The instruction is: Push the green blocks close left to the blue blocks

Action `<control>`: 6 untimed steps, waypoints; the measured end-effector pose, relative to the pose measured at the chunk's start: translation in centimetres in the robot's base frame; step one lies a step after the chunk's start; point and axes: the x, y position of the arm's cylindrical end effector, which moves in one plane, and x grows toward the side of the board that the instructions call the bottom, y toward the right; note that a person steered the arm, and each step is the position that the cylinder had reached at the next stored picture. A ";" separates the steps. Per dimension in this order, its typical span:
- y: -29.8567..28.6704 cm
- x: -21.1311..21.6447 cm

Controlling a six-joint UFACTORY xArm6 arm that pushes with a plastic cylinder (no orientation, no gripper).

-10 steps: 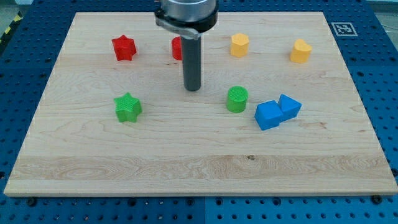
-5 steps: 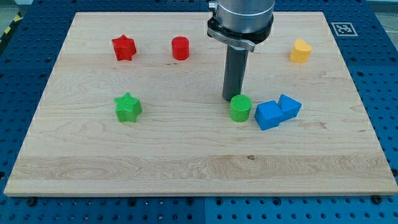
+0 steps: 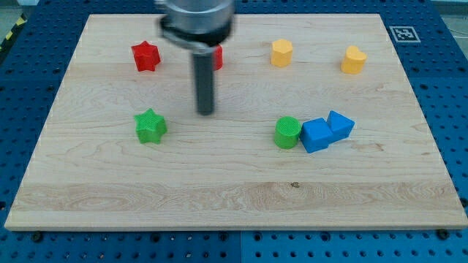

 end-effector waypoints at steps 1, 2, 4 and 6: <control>-9.2 0.0; -12.2 1.4; -2.8 3.3; -0.7 3.9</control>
